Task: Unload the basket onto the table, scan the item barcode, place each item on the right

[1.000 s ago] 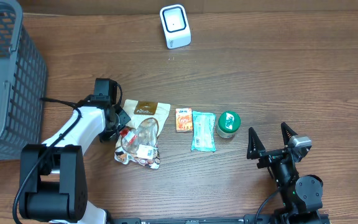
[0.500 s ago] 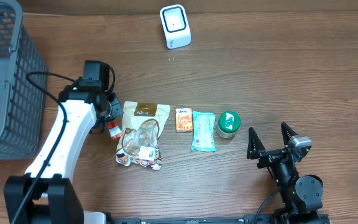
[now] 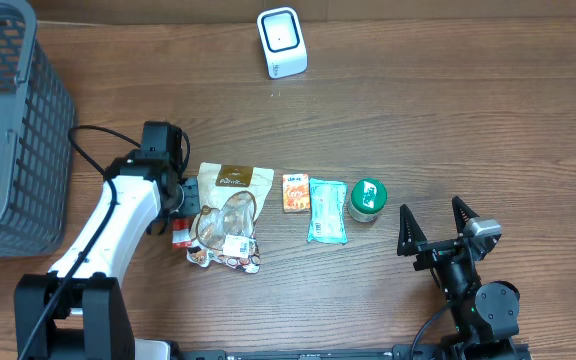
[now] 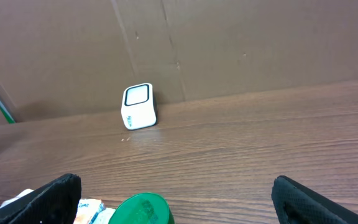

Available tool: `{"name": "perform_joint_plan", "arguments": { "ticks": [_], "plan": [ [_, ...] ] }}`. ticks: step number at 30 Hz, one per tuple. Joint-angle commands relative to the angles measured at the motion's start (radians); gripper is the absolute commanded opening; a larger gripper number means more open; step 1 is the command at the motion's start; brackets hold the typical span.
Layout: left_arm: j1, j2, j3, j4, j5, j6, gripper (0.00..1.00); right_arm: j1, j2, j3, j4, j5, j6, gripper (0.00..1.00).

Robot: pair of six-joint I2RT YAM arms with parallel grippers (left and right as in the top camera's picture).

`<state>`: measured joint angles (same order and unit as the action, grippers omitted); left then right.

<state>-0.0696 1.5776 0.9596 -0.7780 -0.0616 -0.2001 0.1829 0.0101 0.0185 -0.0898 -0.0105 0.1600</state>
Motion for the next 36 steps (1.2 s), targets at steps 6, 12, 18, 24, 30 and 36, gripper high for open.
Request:
{"name": "perform_joint_plan", "arguments": {
  "ticks": [6, 12, 18, 24, 30, 36],
  "plan": [
    [0.004, 0.006, -0.041, 0.035, 0.229, 0.066, 0.07, -0.005, -0.007, -0.011, 0.005, 0.009, -0.003, 1.0],
    [0.003, 0.006, -0.041, 0.053, 0.332, 0.067, 0.06, -0.005, -0.007, -0.011, 0.005, 0.01, -0.003, 1.0],
    [-0.005, 0.006, -0.041, 0.06, 0.375, 0.067, 0.05, -0.005, -0.007, -0.011, 0.005, 0.009, -0.003, 1.0],
    [-0.046, 0.006, -0.041, 0.067, 0.373, 0.083, 0.05, -0.005, -0.007, -0.011, 0.005, 0.01, -0.003, 1.0],
    [-0.113, 0.006, -0.041, 0.084, 0.373, 0.084, 0.05, -0.005, -0.007, -0.011, 0.005, 0.009, -0.003, 1.0],
    [-0.153, 0.006, -0.034, 0.11, 0.377, -0.043, 0.04, -0.005, -0.007, -0.011, 0.005, 0.009, -0.003, 1.0]
  ]
}}
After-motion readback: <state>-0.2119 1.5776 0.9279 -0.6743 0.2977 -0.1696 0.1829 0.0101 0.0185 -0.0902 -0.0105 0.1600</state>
